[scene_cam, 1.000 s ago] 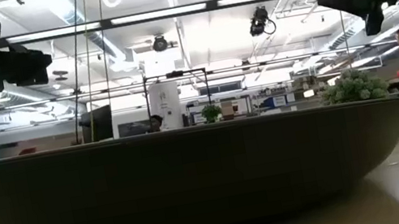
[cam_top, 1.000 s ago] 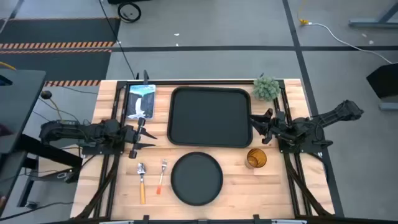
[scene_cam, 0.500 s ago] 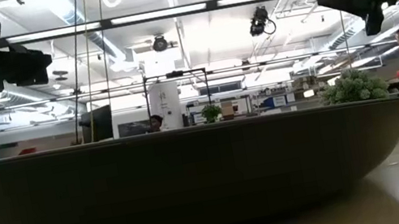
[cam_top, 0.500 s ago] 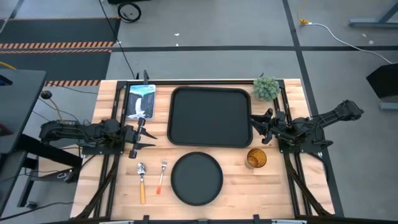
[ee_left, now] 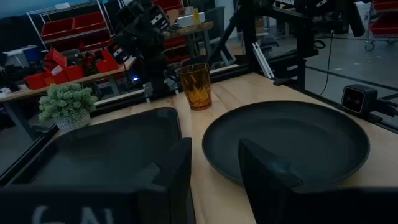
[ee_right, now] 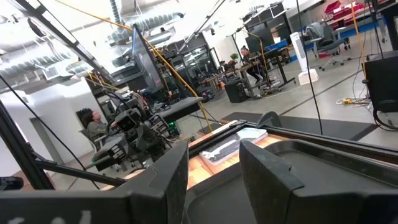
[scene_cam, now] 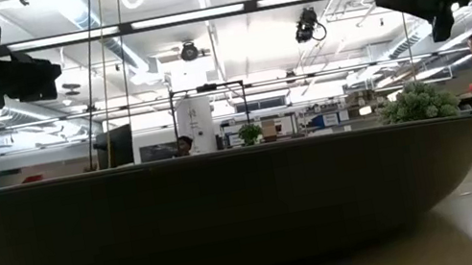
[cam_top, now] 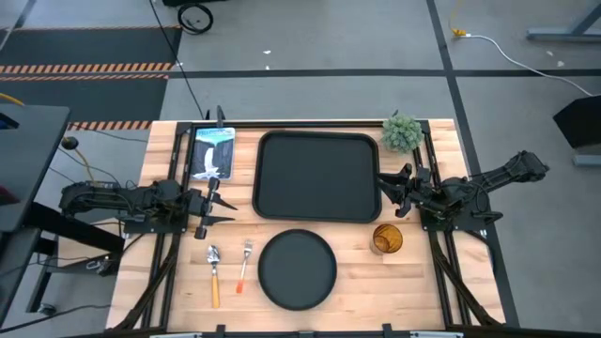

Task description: Pick and place plate/cup/fork/spoon on tray

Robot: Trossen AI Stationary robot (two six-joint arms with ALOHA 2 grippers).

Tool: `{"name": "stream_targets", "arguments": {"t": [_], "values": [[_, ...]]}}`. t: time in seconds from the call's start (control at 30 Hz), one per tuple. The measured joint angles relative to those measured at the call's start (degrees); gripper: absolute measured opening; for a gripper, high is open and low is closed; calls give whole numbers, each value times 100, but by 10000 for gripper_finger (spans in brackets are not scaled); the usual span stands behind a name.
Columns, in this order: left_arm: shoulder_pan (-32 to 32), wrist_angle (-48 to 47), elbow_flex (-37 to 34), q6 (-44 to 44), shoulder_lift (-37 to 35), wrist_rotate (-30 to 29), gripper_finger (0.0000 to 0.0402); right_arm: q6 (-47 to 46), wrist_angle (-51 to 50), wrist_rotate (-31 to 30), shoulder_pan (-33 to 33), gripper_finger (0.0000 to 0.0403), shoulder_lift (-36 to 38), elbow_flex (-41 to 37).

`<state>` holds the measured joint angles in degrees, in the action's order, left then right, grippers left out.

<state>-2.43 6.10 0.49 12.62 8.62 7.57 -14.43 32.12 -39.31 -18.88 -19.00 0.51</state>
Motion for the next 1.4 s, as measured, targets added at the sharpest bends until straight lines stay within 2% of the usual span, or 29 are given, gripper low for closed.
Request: {"name": "stream_targets", "arguments": {"t": [0.57,0.7,0.83,0.97,1.07,1.2,1.27,1.4], "values": [[0,199,0,-26,0,2,142,1,1,0,1,151,0,0],[-30,824,-2,-1394,1,-45,142,0,278,-2,1,151,2,1],[-26,1269,0,-1890,0,-515,142,-1,515,-4,0,151,1,1],[-26,1341,-1,-1354,0,-956,142,1,653,-4,1,151,2,2],[-26,1458,-2,-1098,0,-1038,142,100,727,-7,1,151,0,0],[-26,1715,-2,-643,0,-1164,142,1169,875,-125,45,151,3,1],[-27,1825,-1,-419,0,-1680,142,1591,705,-160,84,151,4,1],[-22,1925,0,-385,7,-3293,142,1965,401,-163,169,151,-44,2]]}}
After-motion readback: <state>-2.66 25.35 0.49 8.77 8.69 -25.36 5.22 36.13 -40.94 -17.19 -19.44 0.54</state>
